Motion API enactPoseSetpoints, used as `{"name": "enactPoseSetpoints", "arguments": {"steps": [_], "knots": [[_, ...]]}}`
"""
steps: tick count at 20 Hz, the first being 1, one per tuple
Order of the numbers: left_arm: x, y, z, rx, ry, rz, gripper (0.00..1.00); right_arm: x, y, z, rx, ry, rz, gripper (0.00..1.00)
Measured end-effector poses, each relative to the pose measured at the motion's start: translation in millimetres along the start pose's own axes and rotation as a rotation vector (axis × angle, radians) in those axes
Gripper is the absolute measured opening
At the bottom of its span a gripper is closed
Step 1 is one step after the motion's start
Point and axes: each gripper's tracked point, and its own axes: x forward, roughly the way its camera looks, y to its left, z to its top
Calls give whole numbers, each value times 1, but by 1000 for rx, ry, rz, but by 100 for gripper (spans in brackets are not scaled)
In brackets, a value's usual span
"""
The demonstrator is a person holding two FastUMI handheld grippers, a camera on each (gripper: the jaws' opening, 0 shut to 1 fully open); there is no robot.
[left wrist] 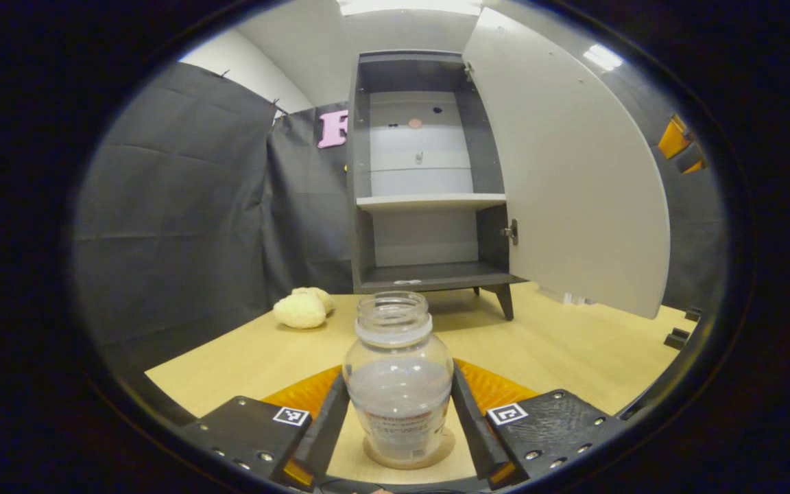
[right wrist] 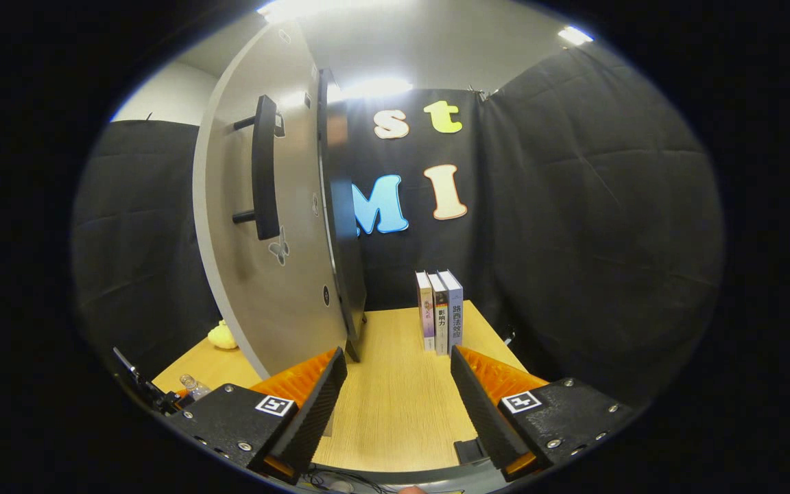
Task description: Open the cabinet door with the right hand, grasp the bottle in the cabinet with the left hand and place it on the coaster, then close the cabinet door with the right hand.
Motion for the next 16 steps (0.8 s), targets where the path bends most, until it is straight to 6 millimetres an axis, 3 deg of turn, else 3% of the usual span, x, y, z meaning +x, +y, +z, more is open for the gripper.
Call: {"name": "enactPoseSetpoints", "arguments": {"steps": [2,6,8,12,15,16], "knots": [[-4,-1,15,3,-11,12,82,1,0,3,13,-6,9,94],[-19,1,73,11,-54,15,78,2,-1,22,46,-42,33,94],[-17,1,104,-1,-80,6,78,2,-3,36,54,-75,38,94],[-42,6,159,-21,-109,39,78,1,-1,70,87,-129,68,94],[-54,19,189,-38,-123,71,82,-2,-5,102,76,-191,50,95],[-57,24,197,-39,-126,82,78,-2,-3,112,71,-209,43,95]]}}
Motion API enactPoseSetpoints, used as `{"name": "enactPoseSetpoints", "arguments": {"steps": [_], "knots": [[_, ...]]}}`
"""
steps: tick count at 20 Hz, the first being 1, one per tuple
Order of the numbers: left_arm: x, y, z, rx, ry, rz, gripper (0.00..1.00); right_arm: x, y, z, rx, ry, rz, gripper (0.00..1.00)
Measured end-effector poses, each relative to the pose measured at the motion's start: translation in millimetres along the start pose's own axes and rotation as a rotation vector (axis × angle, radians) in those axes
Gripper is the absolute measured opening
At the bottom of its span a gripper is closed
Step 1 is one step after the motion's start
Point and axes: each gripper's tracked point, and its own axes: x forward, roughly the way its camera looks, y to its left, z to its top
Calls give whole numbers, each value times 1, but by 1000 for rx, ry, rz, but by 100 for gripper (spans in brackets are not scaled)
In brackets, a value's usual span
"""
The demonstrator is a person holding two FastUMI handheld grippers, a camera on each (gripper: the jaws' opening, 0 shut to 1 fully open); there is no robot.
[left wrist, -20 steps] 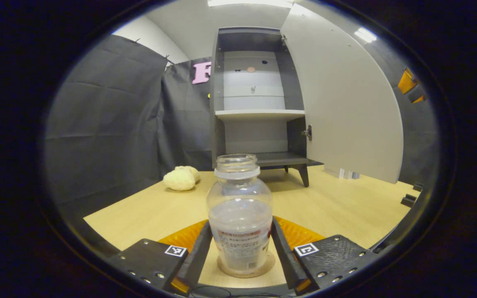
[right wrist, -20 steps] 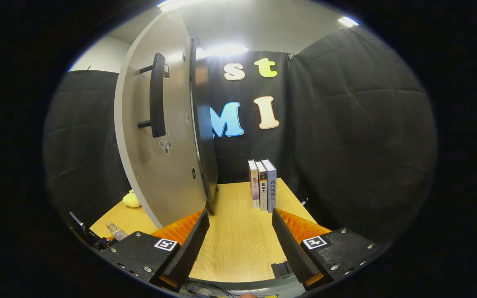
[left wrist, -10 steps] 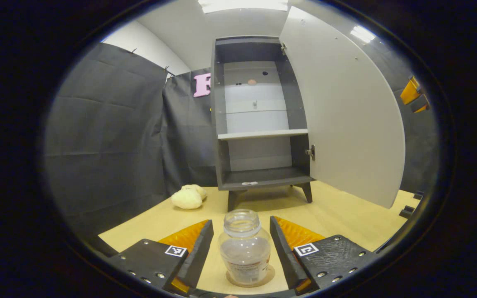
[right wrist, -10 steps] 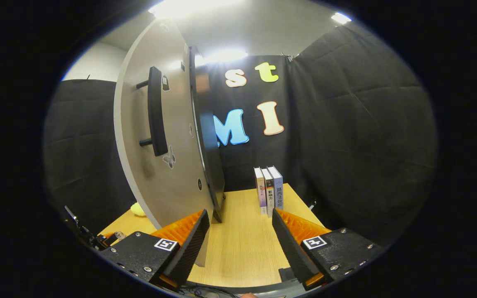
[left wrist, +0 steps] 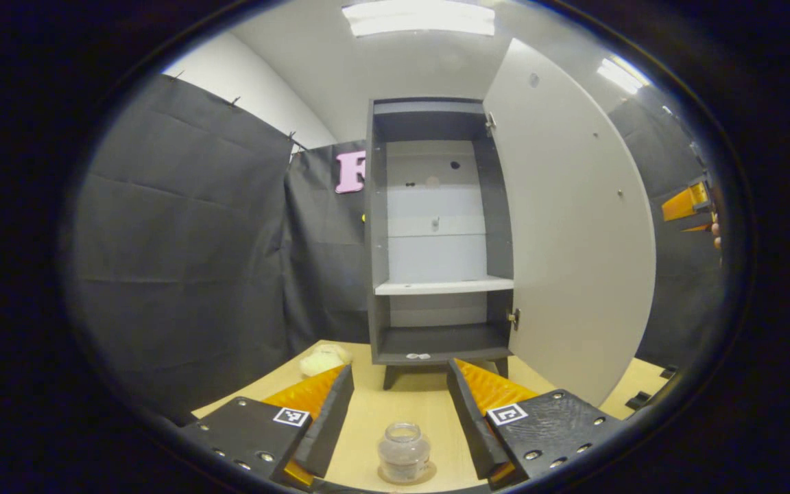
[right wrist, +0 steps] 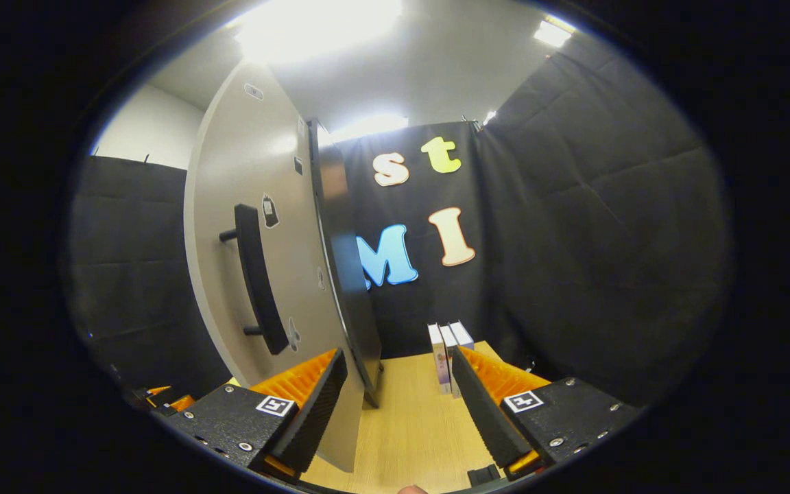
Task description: Open the cabinet door with the right hand, grasp the bottle in the cabinet with the left hand and place it on the coaster, then close the cabinet door with the right hand.
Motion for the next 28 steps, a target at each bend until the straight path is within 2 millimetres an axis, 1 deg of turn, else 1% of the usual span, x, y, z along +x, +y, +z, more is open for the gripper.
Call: {"name": "enactPoseSetpoints", "arguments": {"steps": [1,3,5,7,8,9,10,11,12,13,14,15,16,17,18,19,20,21,22,24,26,27,28], "knots": [[-1,6,8,2,0,11,82,0,1,8,-6,-16,-6,95],[1,20,20,6,10,24,82,4,3,21,-27,-37,-31,95],[3,35,31,-4,21,28,82,6,6,28,-50,-49,-63,95],[5,57,45,-4,17,45,82,11,17,34,-66,-63,-80,95],[4,68,53,-4,3,57,78,13,23,37,-73,-74,-87,95],[4,80,59,-4,-7,67,78,13,28,40,-80,-84,-96,95],[5,91,62,-4,-13,72,82,14,35,43,-87,-95,-103,95],[6,102,64,-4,-18,75,82,14,42,44,-94,-100,-108,91],[9,112,66,-4,-23,78,82,16,50,42,-98,-99,-106,91],[11,121,67,-2,-25,82,78,14,56,40,-104,-92,-117,95],[12,130,67,-1,-30,85,78,14,56,42,-119,-104,-135,95],[14,137,67,-3,-31,85,78,13,58,44,-137,-106,-149,93],[15,142,64,-6,-28,82,82,15,59,42,-148,-107,-162,93],[18,147,60,-10,-21,75,78,13,61,42,-157,-105,-176,93],[21,152,56,-13,-12,70,82,13,64,43,-162,-107,-188,92],[25,156,52,-13,-6,65,82,11,66,42,-164,-106,-199,92],[27,161,51,-12,-1,60,82,10,71,41,-161,-108,-205,92],[30,164,49,-11,0,53,74,8,76,40,-159,-106,-207,93],[33,168,49,-11,2,46,78,6,84,39,-158,-107,-208,93],[37,175,48,-11,-5,32,74,4,97,37,-162,-111,-210,93],[41,182,43,-12,-2,21,74,2,109,36,-169,-119,-218,93],[42,185,42,-17,1,12,82,0,114,36,-168,-122,-222,92],[44,187,39,-19,6,3,78,1,119,34,-166,-124,-224,92]]}}
